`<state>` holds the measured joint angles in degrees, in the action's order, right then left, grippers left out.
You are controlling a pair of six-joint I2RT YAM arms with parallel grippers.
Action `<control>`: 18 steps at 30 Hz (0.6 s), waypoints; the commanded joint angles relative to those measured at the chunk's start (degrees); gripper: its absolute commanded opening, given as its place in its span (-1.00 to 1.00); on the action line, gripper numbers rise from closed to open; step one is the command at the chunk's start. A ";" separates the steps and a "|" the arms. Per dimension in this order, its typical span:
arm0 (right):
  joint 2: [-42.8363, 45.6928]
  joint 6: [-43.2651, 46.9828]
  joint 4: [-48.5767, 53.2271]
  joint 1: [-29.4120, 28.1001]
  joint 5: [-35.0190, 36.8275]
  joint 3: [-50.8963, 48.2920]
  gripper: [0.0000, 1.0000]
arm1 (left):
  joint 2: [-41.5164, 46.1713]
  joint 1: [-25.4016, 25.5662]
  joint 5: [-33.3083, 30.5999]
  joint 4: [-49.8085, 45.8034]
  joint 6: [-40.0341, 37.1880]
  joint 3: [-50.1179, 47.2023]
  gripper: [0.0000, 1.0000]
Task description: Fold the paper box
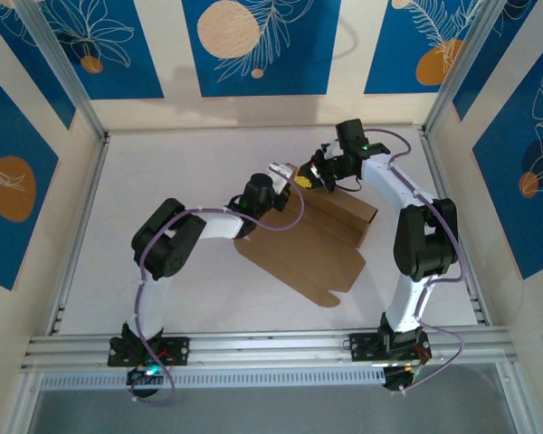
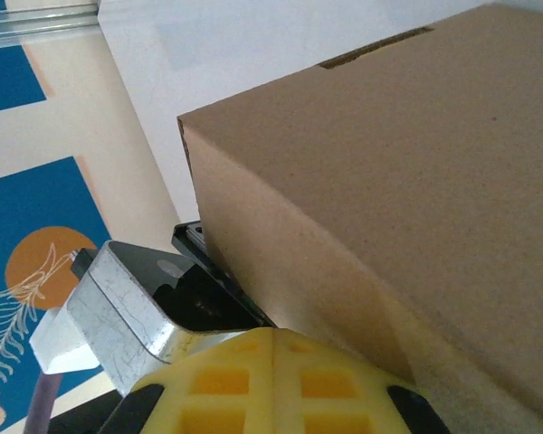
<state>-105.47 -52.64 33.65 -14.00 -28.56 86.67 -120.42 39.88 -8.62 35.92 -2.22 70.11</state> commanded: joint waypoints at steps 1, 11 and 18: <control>-2.80 0.91 4.28 -0.80 5.12 -1.48 -0.93 | 0.34 0.09 -0.60 -3.29 -0.16 1.26 -1.00; -3.52 0.98 7.47 -0.97 9.06 0.74 -0.90 | 0.54 0.40 -2.77 -10.37 1.73 3.24 -1.00; -4.93 -0.38 7.23 -1.28 7.39 1.62 -0.82 | 0.32 1.74 -4.34 -16.33 2.27 5.43 -1.00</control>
<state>-106.65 -52.40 35.42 -14.68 -23.22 89.19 -120.42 40.42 -10.87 27.09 -0.01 74.32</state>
